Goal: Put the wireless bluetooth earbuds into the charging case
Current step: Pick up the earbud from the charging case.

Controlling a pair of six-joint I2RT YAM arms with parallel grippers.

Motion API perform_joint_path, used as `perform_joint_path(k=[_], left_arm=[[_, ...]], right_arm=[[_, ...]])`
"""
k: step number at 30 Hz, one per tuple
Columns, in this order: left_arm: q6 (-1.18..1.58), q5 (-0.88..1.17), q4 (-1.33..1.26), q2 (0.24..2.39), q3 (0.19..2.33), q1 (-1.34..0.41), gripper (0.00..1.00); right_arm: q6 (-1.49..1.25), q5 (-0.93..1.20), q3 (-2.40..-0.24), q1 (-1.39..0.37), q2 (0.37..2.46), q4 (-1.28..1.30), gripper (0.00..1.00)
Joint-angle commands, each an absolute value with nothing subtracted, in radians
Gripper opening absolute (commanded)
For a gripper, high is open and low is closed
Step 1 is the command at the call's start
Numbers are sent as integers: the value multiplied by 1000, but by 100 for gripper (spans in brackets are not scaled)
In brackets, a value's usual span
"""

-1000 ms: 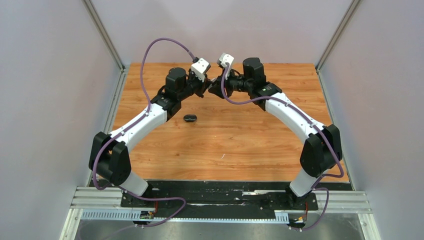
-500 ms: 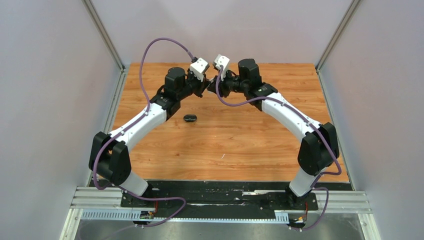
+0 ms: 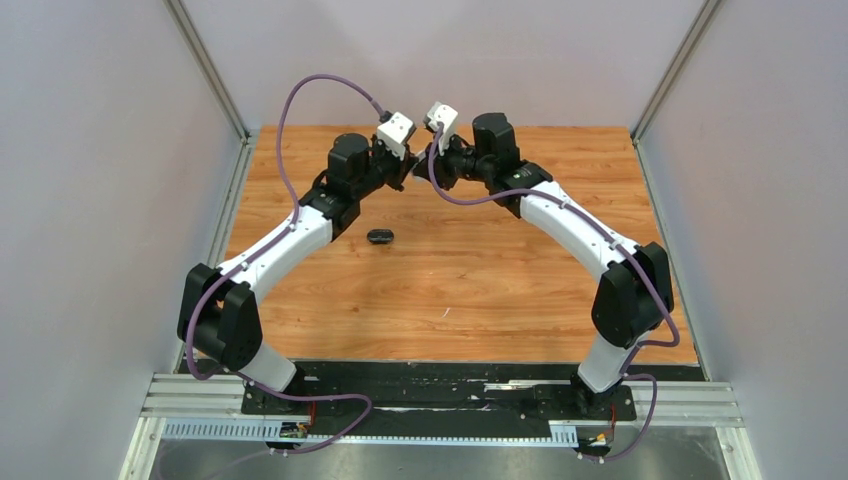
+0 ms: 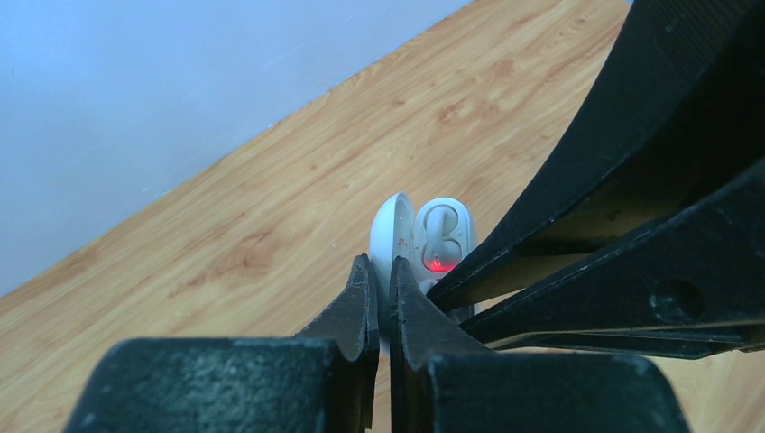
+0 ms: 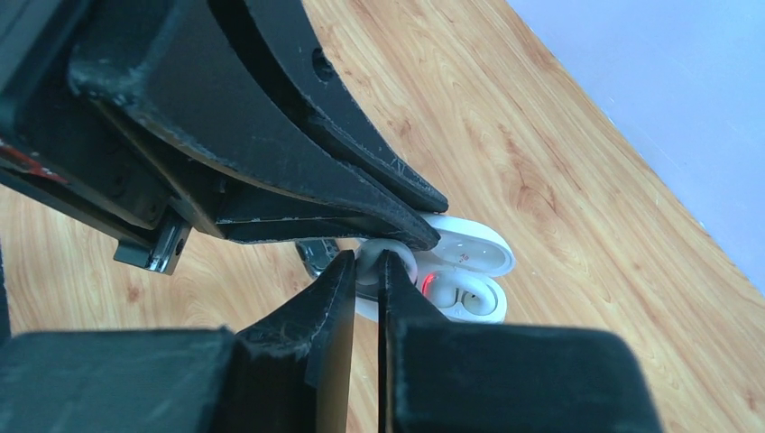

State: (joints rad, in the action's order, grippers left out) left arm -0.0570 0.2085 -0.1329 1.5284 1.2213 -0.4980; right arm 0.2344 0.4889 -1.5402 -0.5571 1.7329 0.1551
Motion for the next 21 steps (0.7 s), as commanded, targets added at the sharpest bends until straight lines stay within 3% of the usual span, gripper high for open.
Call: perform_joint_path(k=[1,21], left_arm=[[-50,221,-162,1503,1244,-520,0],[-103,136,-118,1525,1253,-520,0]], right_arm=[[180,458,-1593,-511,1678,106,0],[108,596,-1499,-431,1487,222,0]])
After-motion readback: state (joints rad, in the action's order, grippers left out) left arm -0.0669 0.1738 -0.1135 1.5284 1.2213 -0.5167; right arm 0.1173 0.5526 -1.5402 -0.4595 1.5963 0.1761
